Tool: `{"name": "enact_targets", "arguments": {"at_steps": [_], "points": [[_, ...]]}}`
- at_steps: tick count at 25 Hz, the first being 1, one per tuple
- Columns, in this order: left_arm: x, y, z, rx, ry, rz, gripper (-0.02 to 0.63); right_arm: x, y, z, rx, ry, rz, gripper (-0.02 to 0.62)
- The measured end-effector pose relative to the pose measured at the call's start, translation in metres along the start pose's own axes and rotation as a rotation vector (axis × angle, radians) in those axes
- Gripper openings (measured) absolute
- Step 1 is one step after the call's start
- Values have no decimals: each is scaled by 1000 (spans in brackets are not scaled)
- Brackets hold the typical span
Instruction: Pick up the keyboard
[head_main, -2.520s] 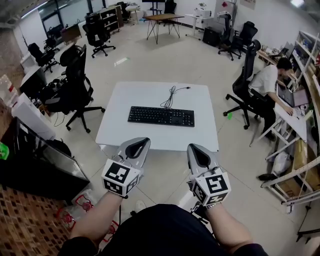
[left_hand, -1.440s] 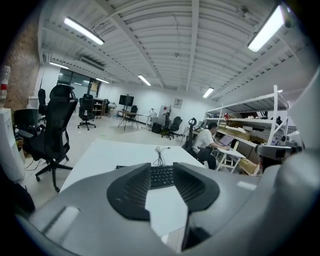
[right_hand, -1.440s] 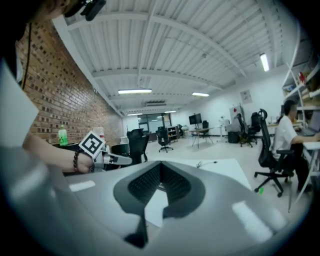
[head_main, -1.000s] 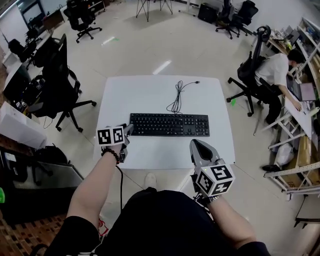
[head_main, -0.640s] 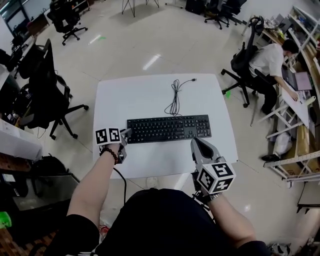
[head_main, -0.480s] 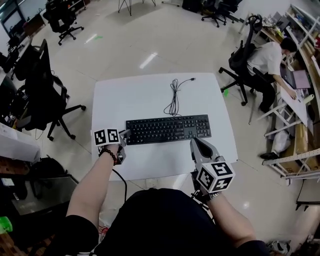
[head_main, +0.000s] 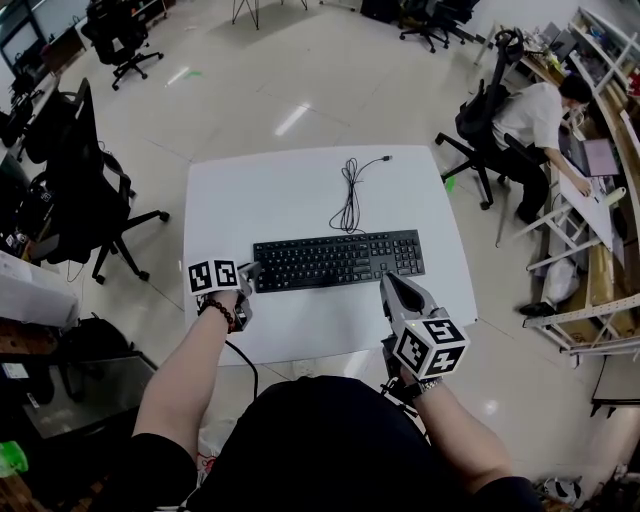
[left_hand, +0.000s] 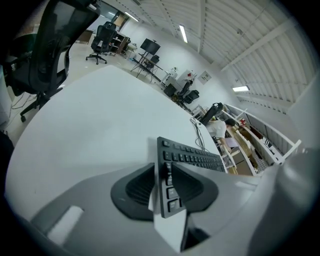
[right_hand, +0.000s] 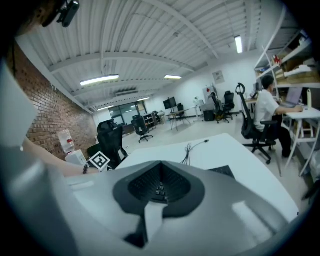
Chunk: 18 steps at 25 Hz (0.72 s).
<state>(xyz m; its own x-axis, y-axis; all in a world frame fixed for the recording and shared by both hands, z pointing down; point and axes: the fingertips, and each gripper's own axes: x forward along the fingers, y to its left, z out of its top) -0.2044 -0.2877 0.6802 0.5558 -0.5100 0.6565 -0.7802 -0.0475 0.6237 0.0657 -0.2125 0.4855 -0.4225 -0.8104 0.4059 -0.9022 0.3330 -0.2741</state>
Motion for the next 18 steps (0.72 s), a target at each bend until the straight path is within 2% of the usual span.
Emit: {"name": "enact_targets", "arguments": {"at_steps": [10,16,18], "points": [[2,0,-3,-23,11,7,93,2,-5,-9,40,24,-8,3],[-16,-15,3,-20,-12,-18,72,15,-17,-42,197,98,12,10],[-24,-24,7,-14,-19,-28,67,20,-23,-56,286,128,26,54]]}}
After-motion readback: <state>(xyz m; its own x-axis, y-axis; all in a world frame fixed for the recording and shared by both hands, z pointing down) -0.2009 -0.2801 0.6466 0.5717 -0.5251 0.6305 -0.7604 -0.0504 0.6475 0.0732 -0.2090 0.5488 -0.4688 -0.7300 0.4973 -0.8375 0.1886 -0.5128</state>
